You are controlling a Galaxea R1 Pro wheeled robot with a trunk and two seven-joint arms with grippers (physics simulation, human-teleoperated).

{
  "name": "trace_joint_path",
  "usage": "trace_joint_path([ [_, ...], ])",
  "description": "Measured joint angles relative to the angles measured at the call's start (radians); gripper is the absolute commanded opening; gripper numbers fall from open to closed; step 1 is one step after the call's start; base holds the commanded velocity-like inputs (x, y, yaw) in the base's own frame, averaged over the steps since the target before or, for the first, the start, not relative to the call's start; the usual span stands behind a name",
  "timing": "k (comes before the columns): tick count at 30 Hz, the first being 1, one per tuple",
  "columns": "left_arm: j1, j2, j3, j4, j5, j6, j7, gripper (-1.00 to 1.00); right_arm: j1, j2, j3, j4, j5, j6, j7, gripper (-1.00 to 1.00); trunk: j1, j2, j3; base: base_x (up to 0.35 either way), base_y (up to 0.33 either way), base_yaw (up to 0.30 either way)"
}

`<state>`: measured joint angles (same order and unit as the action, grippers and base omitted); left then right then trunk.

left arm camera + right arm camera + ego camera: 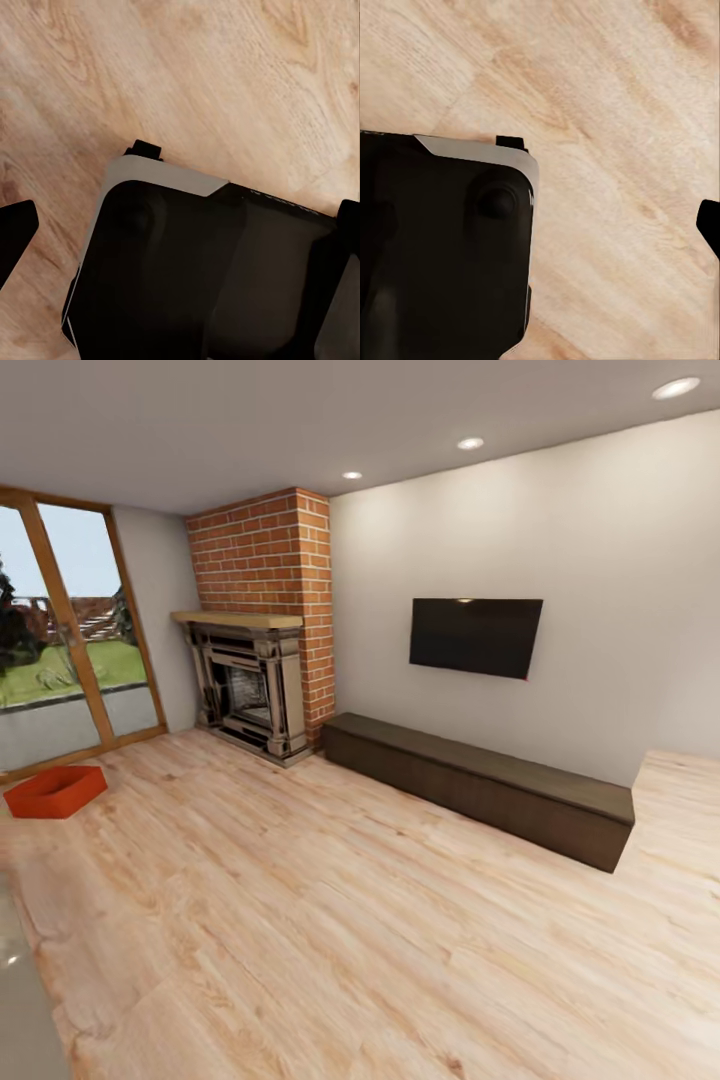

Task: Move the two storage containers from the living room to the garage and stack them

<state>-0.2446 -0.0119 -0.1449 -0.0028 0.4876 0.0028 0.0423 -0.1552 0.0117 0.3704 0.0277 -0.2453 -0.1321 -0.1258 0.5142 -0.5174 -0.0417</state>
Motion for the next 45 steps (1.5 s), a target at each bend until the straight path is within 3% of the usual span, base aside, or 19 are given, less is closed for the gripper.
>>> trace_joint_path([
  [15, 0.0, 0.0, 0.0, 0.0, 0.0, 0.0, 0.0, 1.0, 0.0, 0.0, 0.0, 0.0, 0.0, 0.0, 0.0, 1.0, 0.0, 0.0, 0.0, 0.322, 0.0, 0.275],
  [45, 0.0, 0.0, 0.0, 0.0, 0.0, 0.0, 0.0, 1.0, 0.0, 0.006, 0.0, 0.0, 0.002, 0.012, -0.013, 1.0, 0.0, 0.0, 0.0, 0.322, 0.0, 0.007],
])
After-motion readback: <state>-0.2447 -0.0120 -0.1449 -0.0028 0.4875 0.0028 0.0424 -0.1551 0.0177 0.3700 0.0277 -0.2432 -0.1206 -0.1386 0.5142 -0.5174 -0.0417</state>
